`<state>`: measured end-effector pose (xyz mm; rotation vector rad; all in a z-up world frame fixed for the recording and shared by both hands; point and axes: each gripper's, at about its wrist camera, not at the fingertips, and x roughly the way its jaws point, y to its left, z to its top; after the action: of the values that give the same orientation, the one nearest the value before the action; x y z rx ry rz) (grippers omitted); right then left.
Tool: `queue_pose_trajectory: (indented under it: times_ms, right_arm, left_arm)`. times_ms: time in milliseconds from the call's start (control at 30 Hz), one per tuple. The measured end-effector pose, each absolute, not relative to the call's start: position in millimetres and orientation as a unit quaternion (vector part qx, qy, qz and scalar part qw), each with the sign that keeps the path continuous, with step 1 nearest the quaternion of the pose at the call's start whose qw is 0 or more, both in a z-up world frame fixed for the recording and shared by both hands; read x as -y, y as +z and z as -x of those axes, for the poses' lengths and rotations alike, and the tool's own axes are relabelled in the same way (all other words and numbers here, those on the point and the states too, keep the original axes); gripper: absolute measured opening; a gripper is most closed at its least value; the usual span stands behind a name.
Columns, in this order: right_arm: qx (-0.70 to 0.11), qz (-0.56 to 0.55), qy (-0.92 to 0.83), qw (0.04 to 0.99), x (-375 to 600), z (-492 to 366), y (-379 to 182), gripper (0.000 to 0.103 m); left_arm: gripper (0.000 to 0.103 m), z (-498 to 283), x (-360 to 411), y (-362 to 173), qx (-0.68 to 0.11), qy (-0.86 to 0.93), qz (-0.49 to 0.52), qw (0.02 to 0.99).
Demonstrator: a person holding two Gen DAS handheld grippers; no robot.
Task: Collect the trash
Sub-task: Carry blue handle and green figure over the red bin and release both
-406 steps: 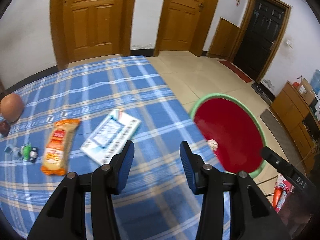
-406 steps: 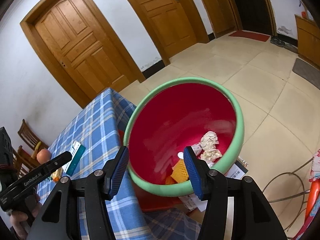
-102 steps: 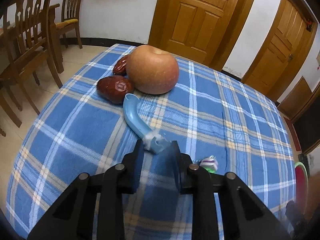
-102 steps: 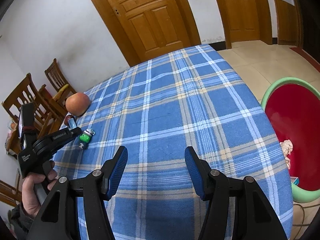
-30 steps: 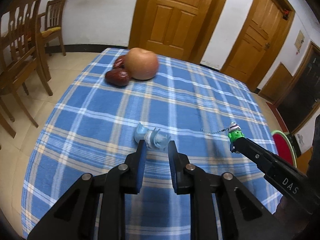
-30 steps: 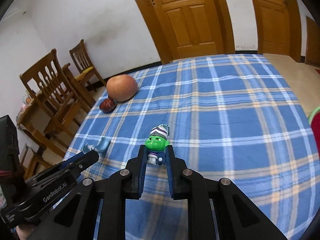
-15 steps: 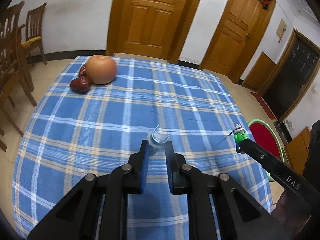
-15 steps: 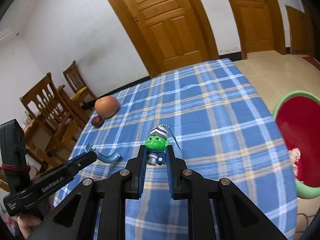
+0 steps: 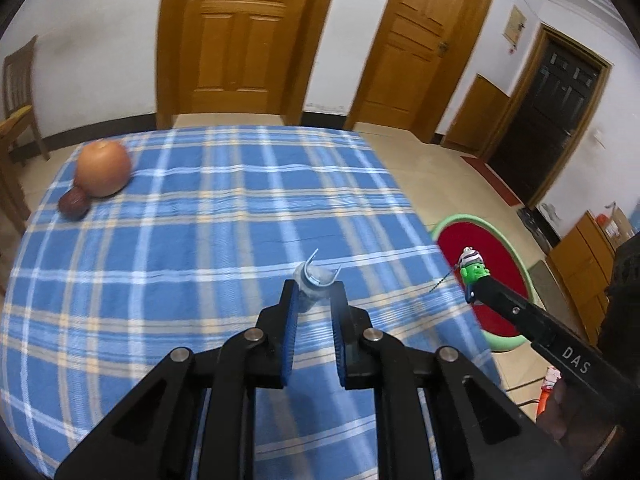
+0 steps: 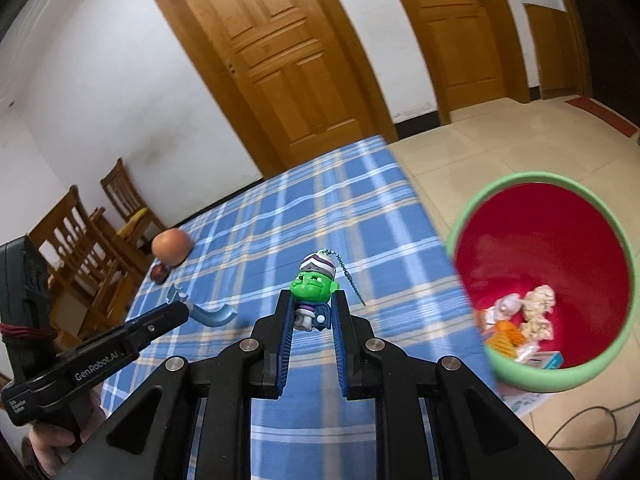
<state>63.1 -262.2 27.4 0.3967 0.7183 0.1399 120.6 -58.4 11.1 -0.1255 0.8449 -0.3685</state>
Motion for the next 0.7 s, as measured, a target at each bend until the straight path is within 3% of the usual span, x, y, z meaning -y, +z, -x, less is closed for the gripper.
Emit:
queue_pose_trajectory:
  times_ms: [700]
  right_arm:
    - [-0.332, -0.253, -0.054, 0.907, 389.1, -31.3, 11.5, 0.019]
  left_arm:
    - [0.015, -137.5, 222.6, 22.3, -0.403, -0.3, -0.026, 0.864]
